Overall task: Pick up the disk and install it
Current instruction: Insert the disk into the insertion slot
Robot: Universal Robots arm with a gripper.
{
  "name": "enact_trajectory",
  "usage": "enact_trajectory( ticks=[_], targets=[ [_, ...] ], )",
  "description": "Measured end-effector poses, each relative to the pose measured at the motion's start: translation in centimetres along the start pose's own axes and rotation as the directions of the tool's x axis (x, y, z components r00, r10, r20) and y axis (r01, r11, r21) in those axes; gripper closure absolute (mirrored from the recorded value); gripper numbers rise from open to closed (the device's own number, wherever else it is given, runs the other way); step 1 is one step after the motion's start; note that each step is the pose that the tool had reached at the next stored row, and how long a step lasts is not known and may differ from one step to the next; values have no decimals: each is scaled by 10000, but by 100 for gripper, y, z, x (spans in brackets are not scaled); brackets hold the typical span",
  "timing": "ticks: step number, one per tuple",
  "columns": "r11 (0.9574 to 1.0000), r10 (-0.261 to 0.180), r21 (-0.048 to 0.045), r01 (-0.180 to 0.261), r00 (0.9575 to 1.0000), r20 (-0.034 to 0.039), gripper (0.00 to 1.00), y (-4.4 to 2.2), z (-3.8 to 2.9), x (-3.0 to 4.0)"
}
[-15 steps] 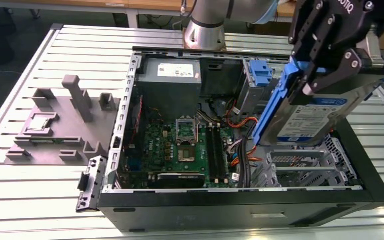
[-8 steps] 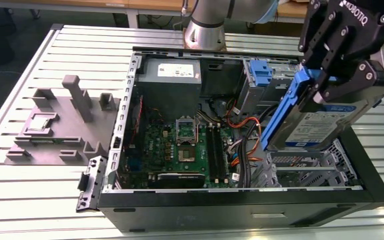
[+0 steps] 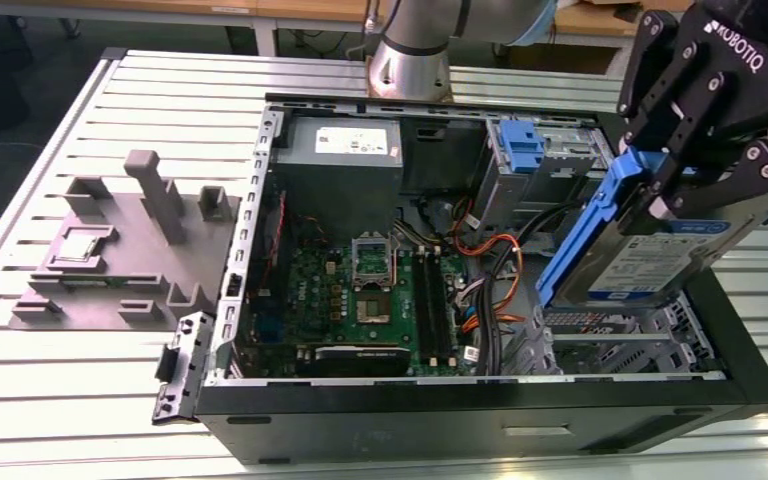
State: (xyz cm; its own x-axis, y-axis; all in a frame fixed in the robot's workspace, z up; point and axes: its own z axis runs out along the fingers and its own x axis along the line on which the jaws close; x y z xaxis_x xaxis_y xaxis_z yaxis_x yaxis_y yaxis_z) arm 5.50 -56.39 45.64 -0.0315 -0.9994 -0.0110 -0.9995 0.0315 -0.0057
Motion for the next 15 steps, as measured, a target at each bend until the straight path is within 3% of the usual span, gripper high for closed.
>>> enact_trajectory(
  ticks=[15],
  targets=[
    [9999,135,2,-135,9999,0,63,-87,76,3]
  ],
)
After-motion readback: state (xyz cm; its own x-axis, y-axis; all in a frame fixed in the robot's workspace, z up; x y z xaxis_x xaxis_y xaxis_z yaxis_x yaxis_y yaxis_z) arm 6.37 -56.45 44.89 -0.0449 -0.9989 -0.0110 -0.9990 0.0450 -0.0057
